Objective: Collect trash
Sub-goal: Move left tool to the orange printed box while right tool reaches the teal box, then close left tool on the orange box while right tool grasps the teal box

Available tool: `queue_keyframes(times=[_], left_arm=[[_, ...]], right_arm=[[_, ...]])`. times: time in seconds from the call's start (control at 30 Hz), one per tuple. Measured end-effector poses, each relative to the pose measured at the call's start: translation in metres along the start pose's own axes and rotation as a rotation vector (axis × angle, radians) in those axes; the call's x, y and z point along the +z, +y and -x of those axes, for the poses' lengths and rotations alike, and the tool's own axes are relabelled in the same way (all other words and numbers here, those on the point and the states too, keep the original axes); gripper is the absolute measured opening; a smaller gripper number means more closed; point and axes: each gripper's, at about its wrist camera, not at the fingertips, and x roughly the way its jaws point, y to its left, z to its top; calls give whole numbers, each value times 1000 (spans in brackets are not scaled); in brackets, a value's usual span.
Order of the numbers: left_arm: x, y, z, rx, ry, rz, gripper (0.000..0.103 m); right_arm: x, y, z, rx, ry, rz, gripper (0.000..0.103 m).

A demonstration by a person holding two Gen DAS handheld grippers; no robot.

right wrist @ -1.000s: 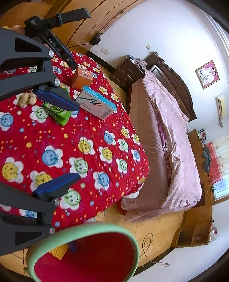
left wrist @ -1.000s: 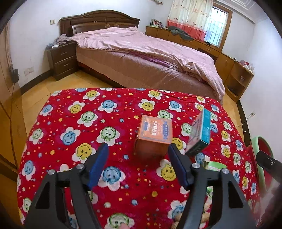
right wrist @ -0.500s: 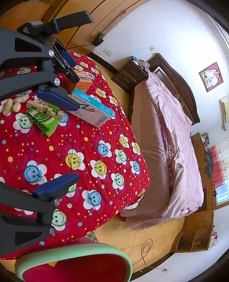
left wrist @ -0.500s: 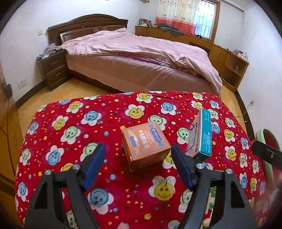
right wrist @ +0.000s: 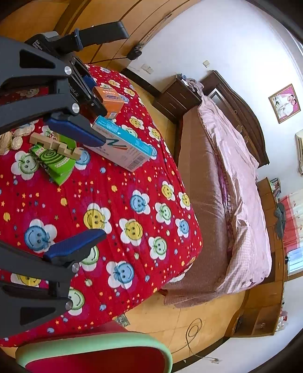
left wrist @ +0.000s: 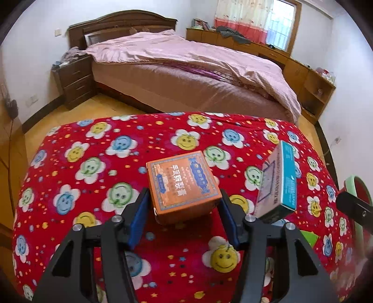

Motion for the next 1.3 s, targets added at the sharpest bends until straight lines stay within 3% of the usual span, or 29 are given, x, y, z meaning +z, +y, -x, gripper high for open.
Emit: queue_keyframes(times=[0.43, 0.67, 0.97, 1.0, 1.07, 1.13, 1.3], left_arm=[[-5, 59, 18, 193, -33, 149, 58], [-10, 73, 14, 202, -16, 179, 58], [-11, 73, 14, 198, -16, 179, 58], [-11, 73, 13, 197, -15, 179, 58], [-11, 74, 13, 196, -15, 181, 58], [-11, 74, 14, 195, -17, 183, 58], [-10, 72, 16, 191, -25, 179, 58]], right_arm=[[1, 44, -18, 32, 11, 68, 75], [4, 66, -35, 11, 15, 91, 81], [6, 76, -70, -96, 58, 115, 82], [5, 74, -73, -96, 66, 107, 79], [4, 68, -77, -90, 85, 81, 64], [3, 62, -80, -75, 104, 61, 36], [0, 51, -75, -43, 103, 40, 24]])
